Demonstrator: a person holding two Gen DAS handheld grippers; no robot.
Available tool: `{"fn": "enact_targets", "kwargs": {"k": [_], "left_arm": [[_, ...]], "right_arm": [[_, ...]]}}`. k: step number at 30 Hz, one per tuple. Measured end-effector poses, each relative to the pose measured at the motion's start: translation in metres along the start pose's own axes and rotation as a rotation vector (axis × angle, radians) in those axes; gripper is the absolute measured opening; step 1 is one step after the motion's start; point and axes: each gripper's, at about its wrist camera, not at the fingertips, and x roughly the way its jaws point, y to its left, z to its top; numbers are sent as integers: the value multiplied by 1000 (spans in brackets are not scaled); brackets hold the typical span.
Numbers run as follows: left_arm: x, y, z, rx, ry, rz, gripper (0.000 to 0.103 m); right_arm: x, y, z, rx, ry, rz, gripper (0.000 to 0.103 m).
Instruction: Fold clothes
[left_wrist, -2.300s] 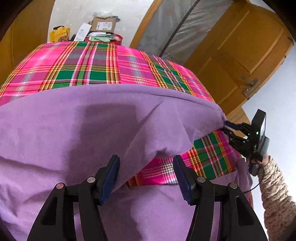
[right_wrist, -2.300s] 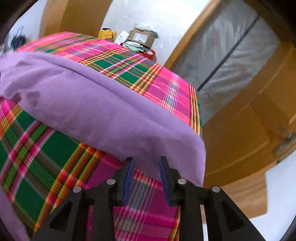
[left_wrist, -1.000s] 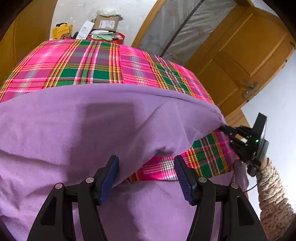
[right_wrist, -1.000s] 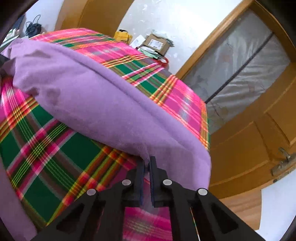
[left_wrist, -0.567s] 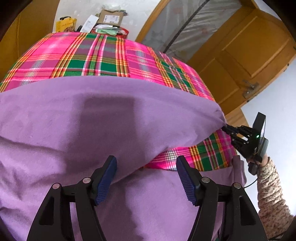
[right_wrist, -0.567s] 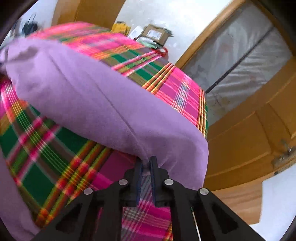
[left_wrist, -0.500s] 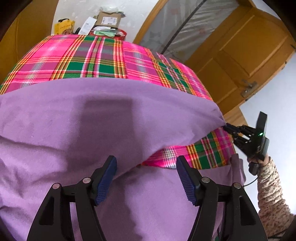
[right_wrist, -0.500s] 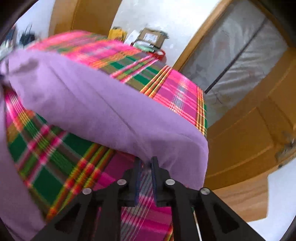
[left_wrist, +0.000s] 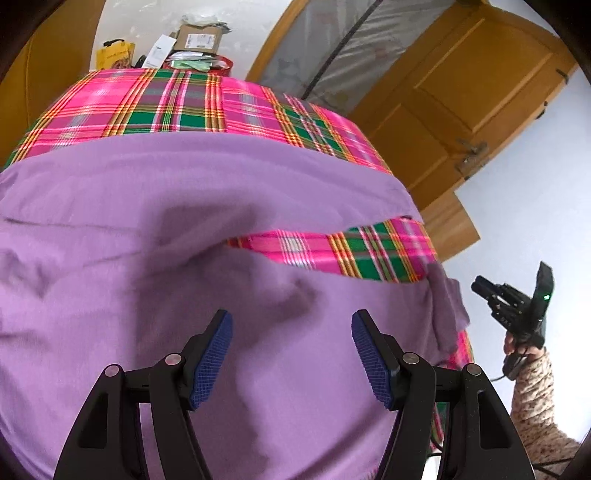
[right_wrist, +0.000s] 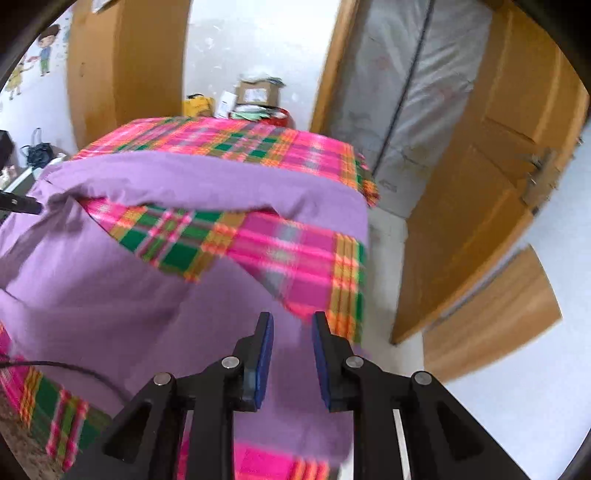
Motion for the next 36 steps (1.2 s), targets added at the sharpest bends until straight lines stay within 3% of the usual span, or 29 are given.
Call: {"fn": "enact_targets", "kwargs": {"k": [3,5,9,14,21,23,25,26,27,36], "left_arm": [[-8,-8,-17,9,7,-14,71],[-11,-12,-29,16,19,-16,71],[-20,-13,-50,2,19,-36,71],[-30,-8,-72,-33,8,-26,71],[-39,10,-90,-110,-11,-18,71],[-37,14,-93,-131,-11,-15,71],[-36,16,-95,-144,-11,-15,71],[-35,16,-97,-149,-11,-15,71],[-35,17,-98,-151,-9,-15,71],[-35,17,-103,-156,-9,-9,71]], "right_arm": [[-5,-18,-26,159,22,13,24],[-4,-24,-46,249,38,67,36],[-3,-3,-71,218,44,75,41],[9,18,-74,161,62,60,47],[16,16,-74,244,37,48,49],[16,17,-73,251,34,39,46],[16,20,-72,258,33,42,32],[15,22,-71,261,32,48,14],[15,23,-70,265,36,46,8],[-2,12,-76,301,2,-38,4]]}}
